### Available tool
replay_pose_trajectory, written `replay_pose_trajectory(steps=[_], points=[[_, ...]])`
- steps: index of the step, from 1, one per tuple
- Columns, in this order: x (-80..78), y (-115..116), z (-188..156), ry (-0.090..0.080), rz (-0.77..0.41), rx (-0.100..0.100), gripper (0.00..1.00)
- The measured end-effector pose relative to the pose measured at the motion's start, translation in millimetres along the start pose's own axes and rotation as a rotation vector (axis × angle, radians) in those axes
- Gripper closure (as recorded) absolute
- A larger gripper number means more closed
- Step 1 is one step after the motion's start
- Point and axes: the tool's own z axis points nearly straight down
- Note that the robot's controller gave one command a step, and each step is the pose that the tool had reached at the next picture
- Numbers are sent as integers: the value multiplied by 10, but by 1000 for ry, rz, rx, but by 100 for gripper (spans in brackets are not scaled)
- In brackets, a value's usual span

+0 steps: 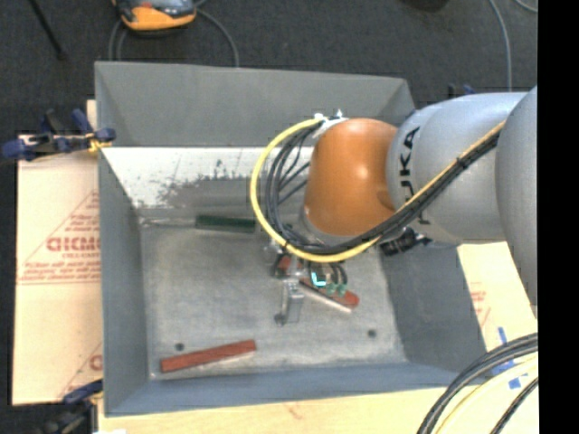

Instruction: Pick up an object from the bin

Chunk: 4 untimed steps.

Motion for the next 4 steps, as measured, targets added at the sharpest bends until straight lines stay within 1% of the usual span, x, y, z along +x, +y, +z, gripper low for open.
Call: replay_pose_trajectory(steps=[1,2,3,4], points=[[-19,-1,-36,-7,2,-1,0],[150,194,286,-13,-62,3,0],[348,360,534,-4,-264,3,0],[459,640,774,-6,-340,0,100]])
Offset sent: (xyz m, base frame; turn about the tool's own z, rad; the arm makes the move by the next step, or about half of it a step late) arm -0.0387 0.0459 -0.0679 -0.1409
